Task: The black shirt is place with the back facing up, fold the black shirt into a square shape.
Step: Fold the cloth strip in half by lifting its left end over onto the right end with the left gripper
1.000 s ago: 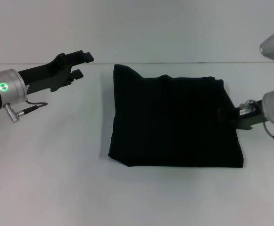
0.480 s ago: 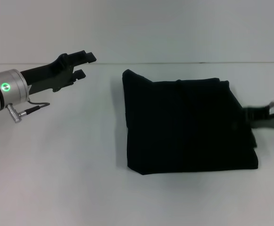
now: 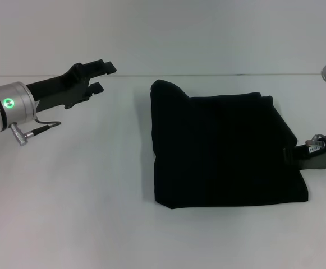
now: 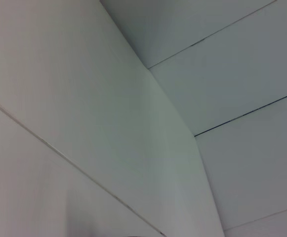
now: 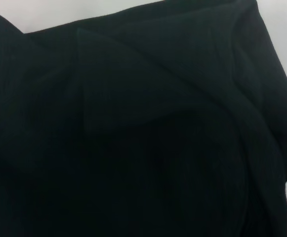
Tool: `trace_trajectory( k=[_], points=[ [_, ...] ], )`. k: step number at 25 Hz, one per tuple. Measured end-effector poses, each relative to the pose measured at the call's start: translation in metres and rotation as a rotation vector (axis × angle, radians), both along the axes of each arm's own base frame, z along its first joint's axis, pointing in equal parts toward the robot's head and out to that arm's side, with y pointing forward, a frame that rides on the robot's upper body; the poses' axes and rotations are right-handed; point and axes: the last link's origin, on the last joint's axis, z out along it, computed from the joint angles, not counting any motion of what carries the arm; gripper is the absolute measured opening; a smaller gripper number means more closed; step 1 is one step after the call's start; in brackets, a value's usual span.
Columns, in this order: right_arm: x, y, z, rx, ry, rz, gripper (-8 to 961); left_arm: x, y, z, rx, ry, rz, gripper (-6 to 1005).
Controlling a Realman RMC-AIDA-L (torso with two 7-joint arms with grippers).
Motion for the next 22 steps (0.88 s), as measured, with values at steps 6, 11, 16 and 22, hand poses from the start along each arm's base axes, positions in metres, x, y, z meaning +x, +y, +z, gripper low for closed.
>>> trace_trajectory(
  k=[6, 11, 16, 22],
  points=[
    [0.0, -0.001, 0.015, -0.011, 0.016, -0.015, 38, -0.002, 0.0, -0.001, 0.003, 0.002, 0.01, 694],
    [-0.001, 0.0, 0.031, 0.034, 0.027, -0.016, 83, -0.003, 0.0, -0.002, 0.0, 0.003, 0.014, 694],
    [-0.001, 0.005, 0.054, 0.099, 0.055, -0.028, 271, -0.004, -0.001, -0.002, 0.0, 0.003, 0.018, 694],
    [-0.019, 0.024, 0.082, 0.217, 0.122, 0.081, 382, -0.005, 0.0, 0.001, 0.008, 0.0, 0.02, 694]
  ],
)
